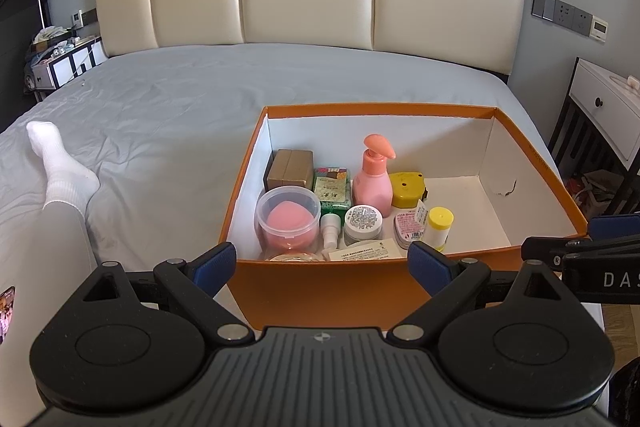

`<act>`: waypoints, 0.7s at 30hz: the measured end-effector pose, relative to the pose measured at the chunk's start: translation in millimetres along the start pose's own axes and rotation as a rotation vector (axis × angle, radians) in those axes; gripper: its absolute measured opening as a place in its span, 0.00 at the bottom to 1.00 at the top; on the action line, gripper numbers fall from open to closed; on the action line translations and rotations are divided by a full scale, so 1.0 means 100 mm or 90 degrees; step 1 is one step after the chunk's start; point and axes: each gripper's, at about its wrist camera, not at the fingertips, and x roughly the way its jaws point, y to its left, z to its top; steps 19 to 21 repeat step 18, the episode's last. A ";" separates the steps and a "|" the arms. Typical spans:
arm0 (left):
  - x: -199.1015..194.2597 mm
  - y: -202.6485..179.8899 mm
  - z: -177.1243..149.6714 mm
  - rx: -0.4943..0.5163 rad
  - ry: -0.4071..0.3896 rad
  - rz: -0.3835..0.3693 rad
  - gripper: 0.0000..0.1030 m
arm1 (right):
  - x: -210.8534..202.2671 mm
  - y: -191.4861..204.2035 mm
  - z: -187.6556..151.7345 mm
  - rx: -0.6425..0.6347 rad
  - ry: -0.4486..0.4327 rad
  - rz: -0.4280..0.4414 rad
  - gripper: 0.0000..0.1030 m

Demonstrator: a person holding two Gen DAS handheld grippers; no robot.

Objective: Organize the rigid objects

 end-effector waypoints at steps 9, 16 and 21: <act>0.00 0.00 0.00 -0.001 0.001 0.000 1.00 | 0.01 0.02 0.00 -0.007 0.003 -0.001 0.77; 0.00 -0.02 -0.02 -0.004 0.001 -0.001 1.00 | 0.01 0.03 -0.01 -0.011 0.005 -0.001 0.77; 0.00 -0.02 -0.02 -0.005 0.001 0.001 1.00 | 0.01 0.03 -0.01 -0.012 0.005 -0.001 0.77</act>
